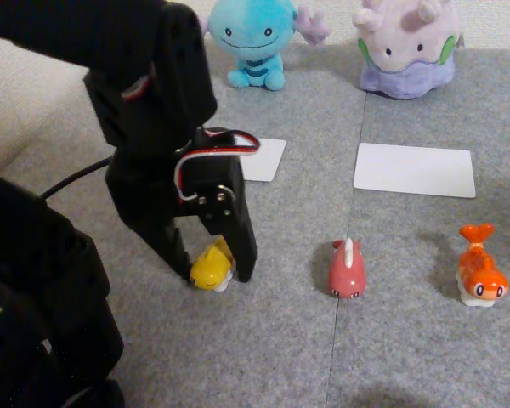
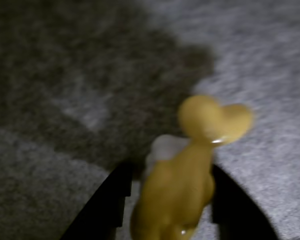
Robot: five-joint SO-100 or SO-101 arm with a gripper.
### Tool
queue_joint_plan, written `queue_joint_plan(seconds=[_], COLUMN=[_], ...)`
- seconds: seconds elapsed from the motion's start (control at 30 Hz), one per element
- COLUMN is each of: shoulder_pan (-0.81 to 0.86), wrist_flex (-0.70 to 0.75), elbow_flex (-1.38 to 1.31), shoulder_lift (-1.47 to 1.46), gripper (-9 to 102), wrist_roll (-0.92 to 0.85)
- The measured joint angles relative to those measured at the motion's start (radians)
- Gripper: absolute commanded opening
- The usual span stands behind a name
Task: Wooper wants to eat egg sudhi, and Goomy wants to eat shrimp sushi
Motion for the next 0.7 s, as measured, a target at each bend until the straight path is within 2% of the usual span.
queue_joint_plan(seconds=[0.1, 0.33, 0.53, 0.7], shoulder_pan=[0.009, 0.017, -0.075, -0.179], wrist_flex=[0.002, 0.011, 0.107, 0.204], elbow_flex=[-0.003, -0.029, -0.278, -0.571], shoulder_lift=[0.000, -0.002, -0.040, -0.186], gripper=[0, 0, 0, 0], wrist_roll=[-0.008, 0.066, 0.167, 0.267])
